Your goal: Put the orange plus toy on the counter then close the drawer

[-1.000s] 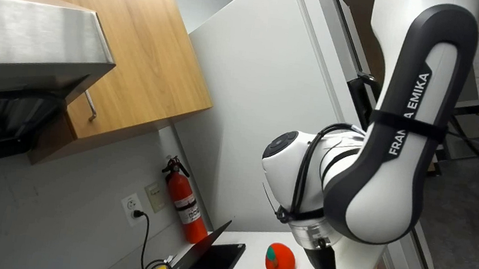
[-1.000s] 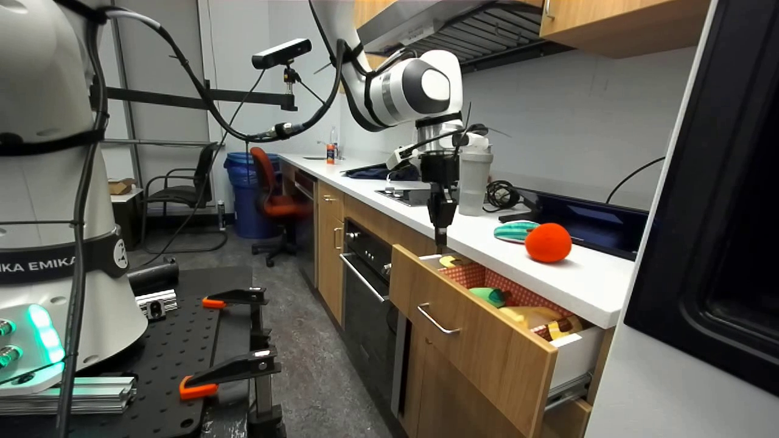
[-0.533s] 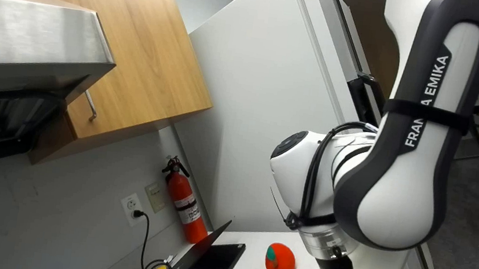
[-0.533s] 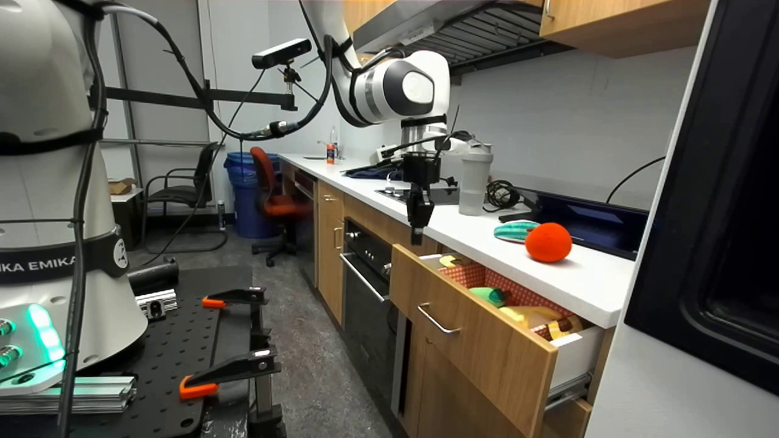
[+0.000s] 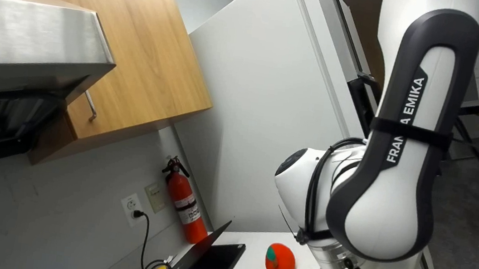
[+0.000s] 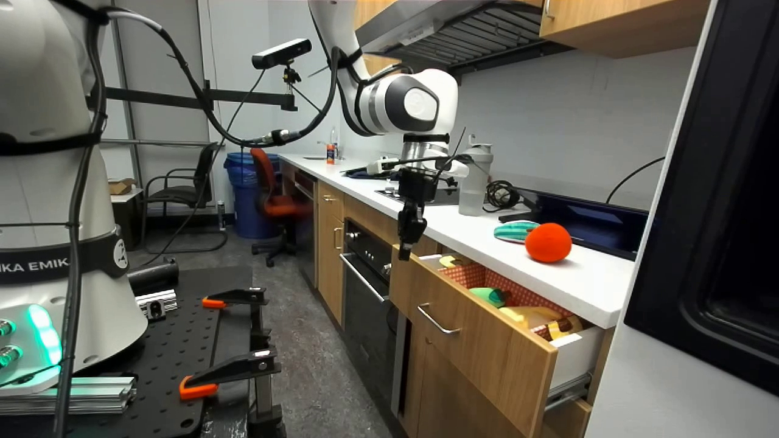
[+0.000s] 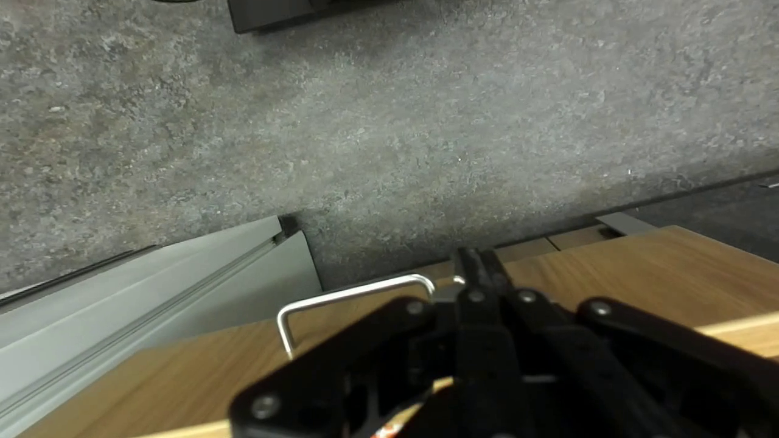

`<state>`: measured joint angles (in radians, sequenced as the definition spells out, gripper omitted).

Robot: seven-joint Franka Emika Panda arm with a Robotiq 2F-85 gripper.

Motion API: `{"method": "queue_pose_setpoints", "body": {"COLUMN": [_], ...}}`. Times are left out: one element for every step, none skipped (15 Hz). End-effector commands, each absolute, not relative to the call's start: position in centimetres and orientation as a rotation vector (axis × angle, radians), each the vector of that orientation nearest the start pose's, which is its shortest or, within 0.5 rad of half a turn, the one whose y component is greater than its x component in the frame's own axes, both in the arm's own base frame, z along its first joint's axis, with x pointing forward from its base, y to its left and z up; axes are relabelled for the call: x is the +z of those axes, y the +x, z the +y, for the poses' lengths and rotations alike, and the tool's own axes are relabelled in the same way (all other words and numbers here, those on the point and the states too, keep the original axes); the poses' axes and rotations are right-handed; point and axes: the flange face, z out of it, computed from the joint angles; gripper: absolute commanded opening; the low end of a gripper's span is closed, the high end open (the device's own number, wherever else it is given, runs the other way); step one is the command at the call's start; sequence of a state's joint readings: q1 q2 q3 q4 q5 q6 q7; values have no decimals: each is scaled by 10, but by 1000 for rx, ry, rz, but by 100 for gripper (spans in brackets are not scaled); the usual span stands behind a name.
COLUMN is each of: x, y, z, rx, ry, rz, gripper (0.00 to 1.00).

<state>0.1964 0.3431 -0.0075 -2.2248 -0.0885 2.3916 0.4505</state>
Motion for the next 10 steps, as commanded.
{"method": "queue_pose_setpoints", "body": {"x": [189,184,180,175,171,167,163,159,156,152], "y": [539,544,549,554,558,562,565,568,571,574], "z": [94,93,93,93,94,94,95,96,97,97], "rx": [317,331,340,353,359,367,376,380,383,385], "ry": [-3225,-3230,-3233,-3236,-3239,-3241,-3242,-3244,-3245,-3245], "rz": [314,318,321,322,323,324,324,326,326,330], "gripper": [0,0,0,0,0,0,0,0,0,0]}}
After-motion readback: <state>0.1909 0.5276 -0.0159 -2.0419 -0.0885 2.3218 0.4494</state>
